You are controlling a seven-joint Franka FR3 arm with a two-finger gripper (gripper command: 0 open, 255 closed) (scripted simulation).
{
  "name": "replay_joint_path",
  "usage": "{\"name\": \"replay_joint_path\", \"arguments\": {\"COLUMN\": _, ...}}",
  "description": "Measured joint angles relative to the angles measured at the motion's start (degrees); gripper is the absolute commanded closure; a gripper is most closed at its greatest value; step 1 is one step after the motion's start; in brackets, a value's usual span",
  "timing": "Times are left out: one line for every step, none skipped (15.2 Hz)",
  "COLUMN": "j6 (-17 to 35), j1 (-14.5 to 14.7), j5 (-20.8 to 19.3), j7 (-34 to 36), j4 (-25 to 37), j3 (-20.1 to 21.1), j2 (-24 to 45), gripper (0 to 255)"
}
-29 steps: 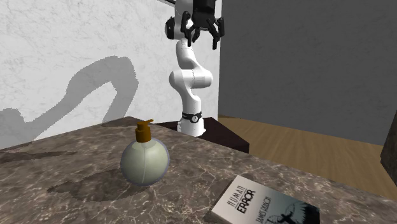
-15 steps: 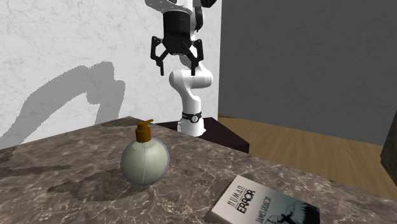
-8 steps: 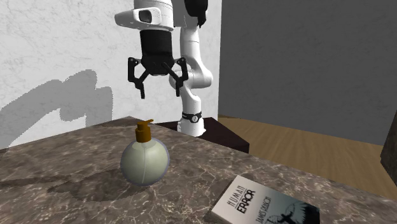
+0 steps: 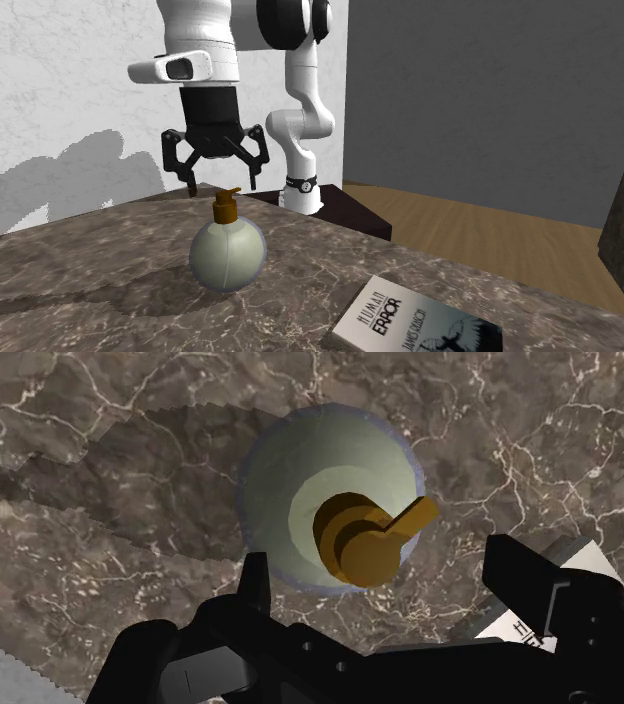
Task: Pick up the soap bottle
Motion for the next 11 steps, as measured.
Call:
{"name": "replay_joint_path", "arguments": {"j6": 0.8, "j1": -0.1, "j5": 0.2, "j7": -0.2, "j4": -0.4, "j3": 0.0, "j2": 0.5, "gripper": 0}}
{"name": "replay_joint_path", "arguments": {"j6": 1.5, "j1": -0.1, "j5": 0.3, "j7": -0.3, "j4": -0.9, "j3": 0.0, "j2": 0.7, "gripper": 0}}
{"name": "replay_joint_path", "arguments": {"j6": 2.0, "j1": -0.2, "j5": 0.6, "j7": -0.5, "j4": -0.9, "j3": 0.0, "j2": 1.2, "gripper": 0}}
{"name": "replay_joint_path", "arguments": {"j6": 2.7, "j1": -0.2, "j5": 0.8, "j7": -0.7, "j4": -1.4, "j3": 0.0, "j2": 1.5, "gripper": 0}}
{"name": "replay_joint_path", "arguments": {"j6": 3.6, "j1": -0.2, "j5": 0.9, "j7": -0.8, "j4": -2.1, "j3": 0.0, "j2": 1.8, "gripper": 0}}
{"name": "replay_joint_path", "arguments": {"j6": 4.3, "j1": -0.3, "j5": 1.1, "j7": -0.9, "j4": -2.4, "j3": 0.0, "j2": 2.1, "gripper": 0}}
{"name": "replay_joint_path", "arguments": {"j6": 4.6, "j1": -0.3, "j5": 1.2, "j7": -1.0, "j4": -2.5, "j3": 0.0, "j2": 2.3, "gripper": 255}}
{"name": "replay_joint_path", "arguments": {"j6": 4.7, "j1": -0.3, "j5": 1.3, "j7": -1.0, "j4": -2.6, "j3": 0.0, "j2": 2.4, "gripper": 255}}
{"name": "replay_joint_path", "arguments": {"j6": 4.7, "j1": -0.3, "j5": 1.3, "j7": -1.0, "j4": -2.6, "j3": 0.0, "j2": 2.4, "gripper": 255}}
{"name": "replay_joint_path", "arguments": {"j6": 4.8, "j1": -0.2, "j5": 1.3, "j7": -1.0, "j4": -2.6, "j3": 0.1, "j2": 2.4, "gripper": 255}}
{"name": "replay_joint_path", "arguments": {"j6": 4.8, "j1": -0.2, "j5": 1.3, "j7": -1.0, "j4": -2.6, "j3": 0.1, "j2": 2.4, "gripper": 255}}
